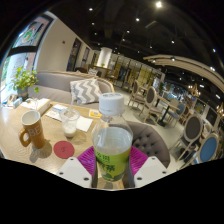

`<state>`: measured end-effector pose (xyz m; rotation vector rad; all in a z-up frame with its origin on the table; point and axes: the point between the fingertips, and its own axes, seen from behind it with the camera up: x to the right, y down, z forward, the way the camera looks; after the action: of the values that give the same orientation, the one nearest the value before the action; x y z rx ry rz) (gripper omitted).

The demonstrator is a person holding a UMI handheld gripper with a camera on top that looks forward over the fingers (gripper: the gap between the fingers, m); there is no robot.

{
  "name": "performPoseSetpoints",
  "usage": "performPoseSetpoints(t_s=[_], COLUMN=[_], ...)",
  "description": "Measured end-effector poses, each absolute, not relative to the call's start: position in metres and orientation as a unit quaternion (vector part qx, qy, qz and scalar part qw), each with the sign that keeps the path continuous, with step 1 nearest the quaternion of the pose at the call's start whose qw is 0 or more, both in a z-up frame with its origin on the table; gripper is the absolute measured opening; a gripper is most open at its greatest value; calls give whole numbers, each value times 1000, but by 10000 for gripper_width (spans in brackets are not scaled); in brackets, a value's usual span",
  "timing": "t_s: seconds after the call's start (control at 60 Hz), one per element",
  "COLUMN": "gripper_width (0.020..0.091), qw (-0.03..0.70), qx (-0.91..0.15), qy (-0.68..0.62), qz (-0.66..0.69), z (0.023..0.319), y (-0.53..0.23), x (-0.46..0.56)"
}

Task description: Pour water

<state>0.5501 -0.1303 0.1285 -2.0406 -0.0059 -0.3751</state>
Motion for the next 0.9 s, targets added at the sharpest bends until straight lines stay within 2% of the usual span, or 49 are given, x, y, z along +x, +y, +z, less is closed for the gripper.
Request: performPoseSetpoints(t_s=[0.233,0.4,0.7,0.9], gripper_width=[418,418,415,414], qw=[481,411,257,203], qx=[-793,-711,-564,-543], qy=[-150,-297,-469,-497], qz=[-344,-486,-630,-645], z=[202,226,210,194], y=[-91,-59,-34,-35], x=[499,451,420,422])
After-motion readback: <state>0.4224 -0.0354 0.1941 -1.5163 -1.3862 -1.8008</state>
